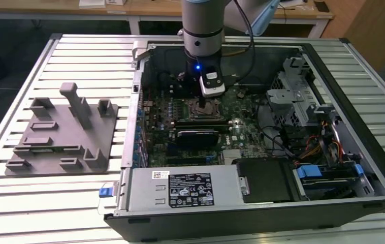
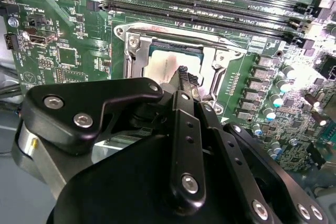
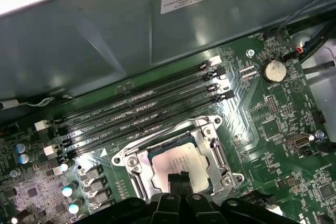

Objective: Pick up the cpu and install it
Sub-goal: 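Install the first cpu locking lever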

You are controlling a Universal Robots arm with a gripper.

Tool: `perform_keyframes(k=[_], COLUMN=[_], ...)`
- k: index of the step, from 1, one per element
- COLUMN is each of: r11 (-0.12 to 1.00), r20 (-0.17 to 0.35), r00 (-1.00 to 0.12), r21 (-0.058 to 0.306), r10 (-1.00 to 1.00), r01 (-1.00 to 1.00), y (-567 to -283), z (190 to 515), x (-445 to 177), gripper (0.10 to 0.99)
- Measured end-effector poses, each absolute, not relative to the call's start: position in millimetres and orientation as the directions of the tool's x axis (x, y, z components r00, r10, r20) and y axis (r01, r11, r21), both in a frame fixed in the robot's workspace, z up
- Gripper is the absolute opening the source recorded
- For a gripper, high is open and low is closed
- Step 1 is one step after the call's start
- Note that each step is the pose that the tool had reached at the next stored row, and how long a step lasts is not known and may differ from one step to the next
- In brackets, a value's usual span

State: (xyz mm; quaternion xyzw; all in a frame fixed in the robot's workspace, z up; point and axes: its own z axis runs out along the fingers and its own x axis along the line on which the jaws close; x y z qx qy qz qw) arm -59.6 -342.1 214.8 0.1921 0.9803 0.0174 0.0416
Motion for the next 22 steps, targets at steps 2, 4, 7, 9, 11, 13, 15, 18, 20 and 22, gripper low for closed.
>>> perform_keyframes(k=[2,4,7,9,11,13,15,18,20,22], r11=[0.926,0.926,0.926,0.926,0.926,0.926,0.926,0.926,0.926,0.926], r20=[-0.075,-0.075,-0.075,-0.075,-0.075,-0.075,-0.075,-0.075,-0.075,-0.075], r00=[-0.923,-0.923,-0.923,-0.923,-0.923,-0.923,-0.923,-0.923,-0.923,-0.923], r21=[0.05,0.05,0.05,0.05,0.05,0.05,0.05,0.05,0.05,0.05], r10=[0.378,0.378,0.378,0.378,0.378,0.378,0.378,0.378,0.378,0.378], r01=[0.375,0.375,0.375,0.375,0.375,0.375,0.375,0.375,0.375,0.375], y=[-342.1,-342.1,-342.1,-342.0,-342.1,-342.1,-342.1,-342.1,-342.1,-342.1], z=[214.8,215.5,217.4,217.6,217.7,217.8,217.9,217.9,217.9,217.8], x=[-59.5,-59.5,-59.5,-59.5,-59.5,-59.5,-59.3,-57.6,-56.1,-55.3], gripper=[0.106,0.106,0.106,0.106,0.106,0.106,0.106,0.106,0.106,0.106])
